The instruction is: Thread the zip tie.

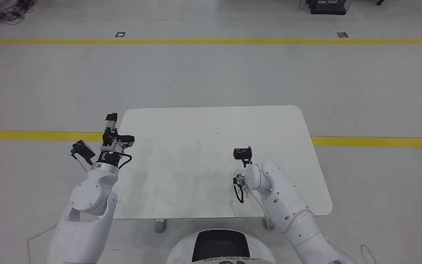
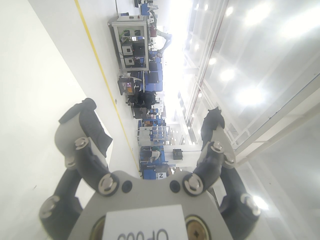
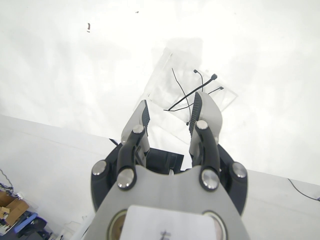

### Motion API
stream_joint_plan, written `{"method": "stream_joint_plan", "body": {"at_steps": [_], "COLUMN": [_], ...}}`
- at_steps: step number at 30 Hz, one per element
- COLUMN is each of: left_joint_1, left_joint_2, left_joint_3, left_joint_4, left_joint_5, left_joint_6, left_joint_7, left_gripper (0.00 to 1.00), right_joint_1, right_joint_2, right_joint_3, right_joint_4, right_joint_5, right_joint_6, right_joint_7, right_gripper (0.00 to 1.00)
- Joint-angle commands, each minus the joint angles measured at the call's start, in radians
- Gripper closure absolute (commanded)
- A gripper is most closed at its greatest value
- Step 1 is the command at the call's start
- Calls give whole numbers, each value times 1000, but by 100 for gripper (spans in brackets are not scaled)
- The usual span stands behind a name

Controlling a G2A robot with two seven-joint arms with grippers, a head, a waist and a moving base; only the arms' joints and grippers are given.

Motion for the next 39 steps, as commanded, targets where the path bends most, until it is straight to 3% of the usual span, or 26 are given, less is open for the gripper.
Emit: {"method": "stream_joint_plan", "body": {"at_steps": [1, 13, 26, 39], "left_joint_1": [0, 0, 0, 0], "left_joint_2": [0, 0, 0, 0], "left_joint_3": [0, 0, 0, 0], "left_joint_4": [0, 0, 0, 0], "left_joint_5": [0, 0, 0, 0], "left_joint_6": [0, 0, 0, 0], "left_joint_7": [0, 0, 0, 0], "left_gripper": [0, 0, 0, 0], "right_joint_1": [2, 5, 47, 26], "right_joint_2": [-4, -25, -47, -69], "right_joint_3": [0, 9, -62, -26], "right_joint_4": [8, 50, 121, 127], "right_joint_5": [-9, -40, -36, -126], "right_joint_6": [0, 0, 0, 0], "right_joint_7": [-2, -16, -38, -36], "right_gripper": [63, 63, 64, 66]}}
